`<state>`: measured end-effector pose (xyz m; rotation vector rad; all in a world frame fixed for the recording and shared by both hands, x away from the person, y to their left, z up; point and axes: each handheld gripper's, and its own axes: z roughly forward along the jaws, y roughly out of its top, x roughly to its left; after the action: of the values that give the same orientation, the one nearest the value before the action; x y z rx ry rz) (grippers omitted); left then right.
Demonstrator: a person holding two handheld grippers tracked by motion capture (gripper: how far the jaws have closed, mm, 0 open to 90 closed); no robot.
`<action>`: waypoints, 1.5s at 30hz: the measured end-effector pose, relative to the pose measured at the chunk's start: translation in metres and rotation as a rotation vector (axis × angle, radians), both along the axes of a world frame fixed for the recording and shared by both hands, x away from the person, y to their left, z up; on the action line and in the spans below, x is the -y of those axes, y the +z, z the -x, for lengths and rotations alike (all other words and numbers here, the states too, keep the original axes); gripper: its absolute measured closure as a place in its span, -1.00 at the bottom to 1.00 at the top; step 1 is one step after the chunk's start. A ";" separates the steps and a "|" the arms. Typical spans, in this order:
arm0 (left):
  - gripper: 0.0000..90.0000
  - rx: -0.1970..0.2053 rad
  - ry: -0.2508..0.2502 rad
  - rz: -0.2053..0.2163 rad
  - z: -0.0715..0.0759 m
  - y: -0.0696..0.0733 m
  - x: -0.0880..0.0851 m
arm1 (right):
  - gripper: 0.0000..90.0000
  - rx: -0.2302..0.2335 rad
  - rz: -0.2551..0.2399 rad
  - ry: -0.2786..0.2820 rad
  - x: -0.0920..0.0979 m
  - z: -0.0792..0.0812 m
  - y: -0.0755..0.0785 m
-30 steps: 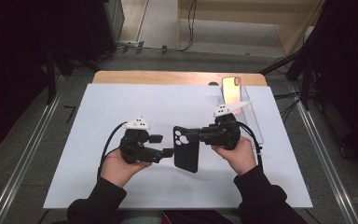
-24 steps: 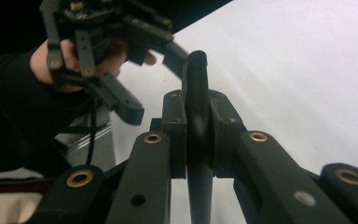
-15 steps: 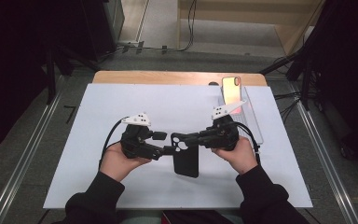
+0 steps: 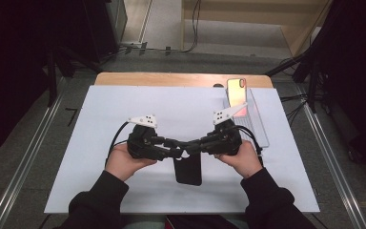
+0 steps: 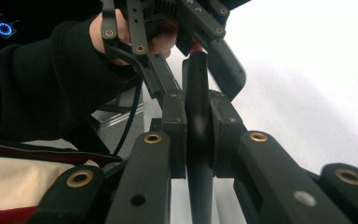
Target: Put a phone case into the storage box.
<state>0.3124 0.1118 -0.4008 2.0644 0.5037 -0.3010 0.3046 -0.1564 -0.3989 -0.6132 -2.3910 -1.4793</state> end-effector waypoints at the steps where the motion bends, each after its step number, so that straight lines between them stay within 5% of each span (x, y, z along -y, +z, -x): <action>1: 0.31 -0.003 -0.010 0.004 0.000 0.000 0.000 | 0.72 -0.003 -0.004 0.008 0.000 -0.001 -0.001; 11: 0.69 0.028 -0.107 0.021 0.001 0.001 0.000 | 0.71 -0.026 -0.034 0.042 0.002 -0.003 -0.001; 22: 0.71 0.012 -0.107 0.009 0.003 0.007 -0.001 | 0.53 -0.004 -0.019 0.028 0.000 0.001 0.003; 32: 0.71 -0.013 -0.019 -0.019 0.001 0.013 -0.010 | -0.22 0.063 -0.026 -0.120 0.004 0.005 0.012; 37: 0.71 -0.020 0.032 -0.022 0.001 0.017 -0.014 | -0.40 0.111 0.011 -0.181 0.004 0.006 0.011; 40: 0.71 -0.018 0.055 -0.043 0.001 0.018 -0.015 | -0.42 0.073 0.030 -0.188 0.003 0.005 0.010; 45: 0.71 -0.029 0.151 -0.092 0.004 0.025 -0.016 | -0.61 0.086 0.026 -0.208 0.003 0.005 0.008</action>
<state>0.3080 0.1282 -0.3757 2.0990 0.6990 -0.2216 0.2994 -0.1590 -0.3908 -0.8436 -2.4787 -1.5888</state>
